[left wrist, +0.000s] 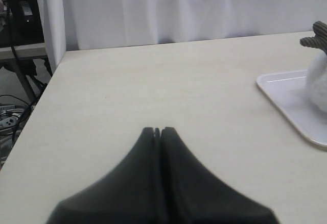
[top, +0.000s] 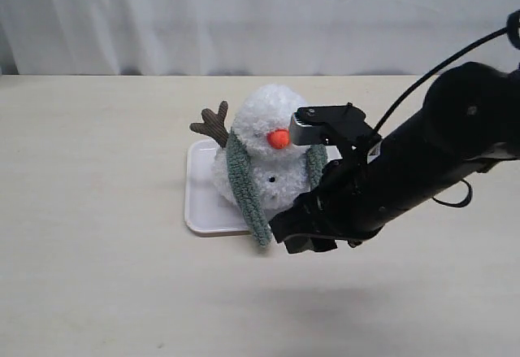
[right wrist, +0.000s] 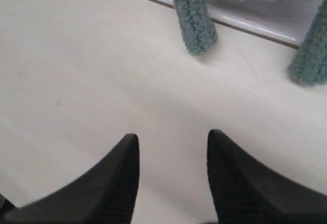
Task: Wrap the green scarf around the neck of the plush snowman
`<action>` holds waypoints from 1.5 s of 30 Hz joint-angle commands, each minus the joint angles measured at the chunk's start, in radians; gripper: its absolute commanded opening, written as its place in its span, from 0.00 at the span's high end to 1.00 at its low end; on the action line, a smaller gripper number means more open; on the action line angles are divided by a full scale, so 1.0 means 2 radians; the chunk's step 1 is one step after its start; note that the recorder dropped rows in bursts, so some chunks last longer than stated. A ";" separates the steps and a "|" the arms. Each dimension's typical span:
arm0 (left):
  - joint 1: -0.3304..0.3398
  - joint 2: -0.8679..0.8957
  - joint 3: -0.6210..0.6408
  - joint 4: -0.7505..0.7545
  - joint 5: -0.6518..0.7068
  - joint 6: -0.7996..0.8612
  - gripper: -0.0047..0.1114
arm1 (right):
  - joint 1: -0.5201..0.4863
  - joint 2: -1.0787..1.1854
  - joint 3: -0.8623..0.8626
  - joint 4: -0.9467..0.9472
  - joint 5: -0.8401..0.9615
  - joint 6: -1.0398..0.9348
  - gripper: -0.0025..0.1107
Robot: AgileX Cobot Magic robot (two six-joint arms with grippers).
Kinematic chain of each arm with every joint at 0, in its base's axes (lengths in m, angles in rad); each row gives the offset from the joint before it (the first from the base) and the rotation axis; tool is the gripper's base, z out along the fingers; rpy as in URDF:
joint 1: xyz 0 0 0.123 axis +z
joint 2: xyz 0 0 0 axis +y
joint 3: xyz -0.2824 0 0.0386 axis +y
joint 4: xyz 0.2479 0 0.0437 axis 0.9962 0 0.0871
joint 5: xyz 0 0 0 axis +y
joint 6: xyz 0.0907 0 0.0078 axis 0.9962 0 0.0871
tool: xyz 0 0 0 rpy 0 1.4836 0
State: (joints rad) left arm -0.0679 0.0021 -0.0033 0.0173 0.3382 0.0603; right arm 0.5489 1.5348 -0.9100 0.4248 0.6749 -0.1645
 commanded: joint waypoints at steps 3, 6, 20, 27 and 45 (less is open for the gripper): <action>0.002 -0.001 0.002 -0.001 -0.007 0.001 0.96 | 0.000 -0.053 0.050 0.006 0.005 -0.004 0.58; 0.002 -0.001 0.002 -0.001 -0.007 0.001 0.96 | 0.000 -0.089 0.074 0.006 0.006 -0.004 0.58; 0.002 -0.001 0.002 -0.001 -0.007 0.001 0.96 | 0.000 -0.294 0.094 -0.011 -0.002 -0.004 0.59; 0.002 -0.001 0.002 -0.001 -0.007 0.001 0.96 | 0.000 -0.387 0.094 -0.011 -0.022 -0.004 0.73; 0.002 -0.001 0.002 -0.001 -0.007 0.001 0.96 | 0.000 -0.545 0.126 -0.011 -0.088 -0.056 0.94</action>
State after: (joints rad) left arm -0.0679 0.0021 -0.0033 0.0173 0.3363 0.0603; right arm 0.5489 0.4673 -0.6774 0.4104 0.5254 -0.2667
